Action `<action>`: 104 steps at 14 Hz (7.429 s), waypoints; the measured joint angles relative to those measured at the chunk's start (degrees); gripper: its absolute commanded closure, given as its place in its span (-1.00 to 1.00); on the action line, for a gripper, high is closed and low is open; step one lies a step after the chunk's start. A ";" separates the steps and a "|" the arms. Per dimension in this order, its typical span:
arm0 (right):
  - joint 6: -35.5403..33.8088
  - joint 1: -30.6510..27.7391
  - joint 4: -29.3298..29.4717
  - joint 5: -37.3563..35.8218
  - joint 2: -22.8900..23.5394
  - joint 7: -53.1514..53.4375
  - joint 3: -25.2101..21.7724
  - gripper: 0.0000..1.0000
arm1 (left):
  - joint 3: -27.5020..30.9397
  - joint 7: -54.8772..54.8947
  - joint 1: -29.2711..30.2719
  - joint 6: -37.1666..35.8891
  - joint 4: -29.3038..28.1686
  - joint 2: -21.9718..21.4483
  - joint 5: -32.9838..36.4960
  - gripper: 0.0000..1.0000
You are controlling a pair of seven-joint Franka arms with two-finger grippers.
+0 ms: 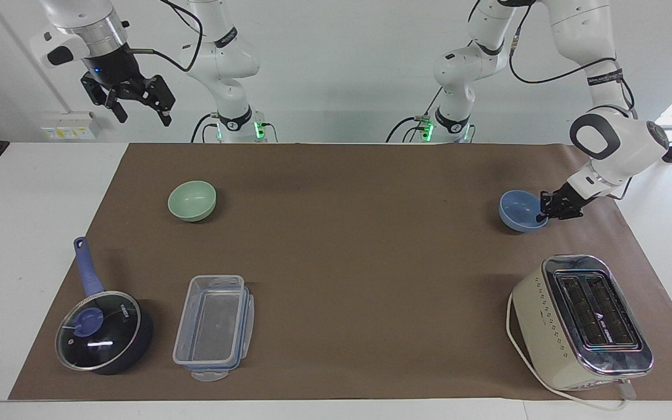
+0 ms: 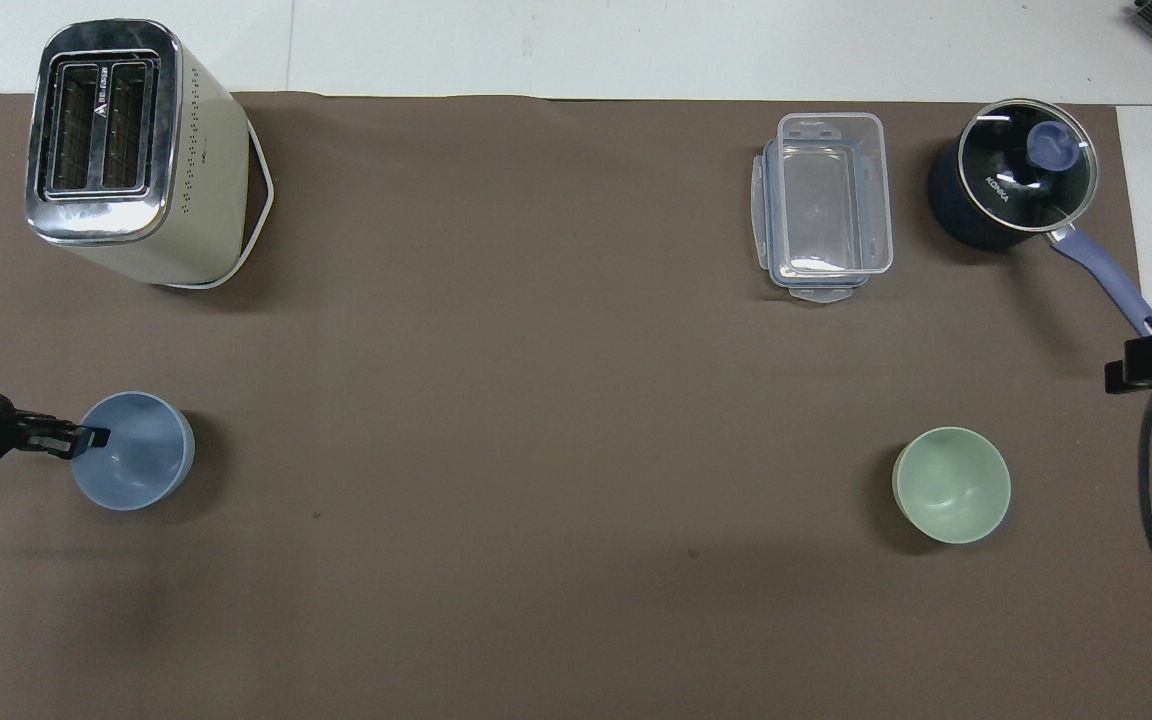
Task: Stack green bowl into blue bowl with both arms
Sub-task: 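Grip the blue bowl rim and slide it toward the table center, then release the blue bowl with the left gripper while the right gripper reaches the green bowl, then grip the green bowl rim with the right gripper, then carry the green bowl over the blue bowl with the right gripper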
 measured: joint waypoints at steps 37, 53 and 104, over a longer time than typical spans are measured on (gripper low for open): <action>1.93 -2.39 -4.98 -0.25 -1.95 -1.38 -0.05 -1.00 | -1.18 -68.98 -53.51 15.51 -0.91 2.12 -0.06 -0.64; 46.02 -7.38 -49.69 -1.33 -3.18 -27.19 -0.07 -1.00 | 1.26 -51.43 -36.13 -18.69 20.40 -10.38 11.65 -1.00; 40.16 4.99 -35.54 13.94 1.54 16.02 28.43 1.00 | 2.06 -42.60 -26.08 -37.27 37.80 -6.15 17.35 -1.00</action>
